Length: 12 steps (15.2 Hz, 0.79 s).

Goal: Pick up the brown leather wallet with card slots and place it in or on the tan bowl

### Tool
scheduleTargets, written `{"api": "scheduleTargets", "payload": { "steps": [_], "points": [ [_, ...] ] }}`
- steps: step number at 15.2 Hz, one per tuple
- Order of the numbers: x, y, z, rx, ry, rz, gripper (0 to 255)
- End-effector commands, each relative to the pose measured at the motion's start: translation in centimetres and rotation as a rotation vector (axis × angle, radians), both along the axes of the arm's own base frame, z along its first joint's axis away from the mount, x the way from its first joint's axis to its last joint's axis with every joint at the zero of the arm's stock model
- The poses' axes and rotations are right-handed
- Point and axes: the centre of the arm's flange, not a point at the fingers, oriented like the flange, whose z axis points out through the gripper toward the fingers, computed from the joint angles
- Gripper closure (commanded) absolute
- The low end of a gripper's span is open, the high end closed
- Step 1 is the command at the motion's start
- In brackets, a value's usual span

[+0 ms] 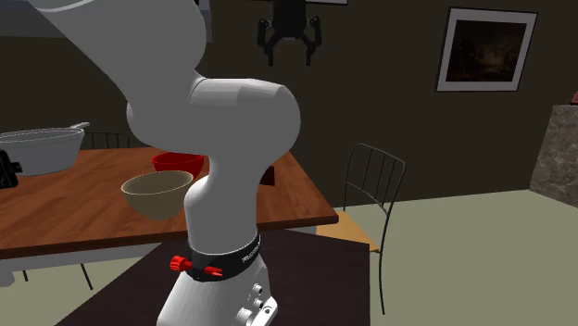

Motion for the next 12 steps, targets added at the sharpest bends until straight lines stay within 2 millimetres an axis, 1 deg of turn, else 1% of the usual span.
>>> {"api": "scheduleTargets", "payload": {
  "steps": [1, 12],
  "points": [
    [0.0, 0.0, 0.0, 0.000, 0.000, 0.000, 0],
    [3.4, 8.7, -11.3, -0.017, -0.011, -0.056, 0]
  ]
}}
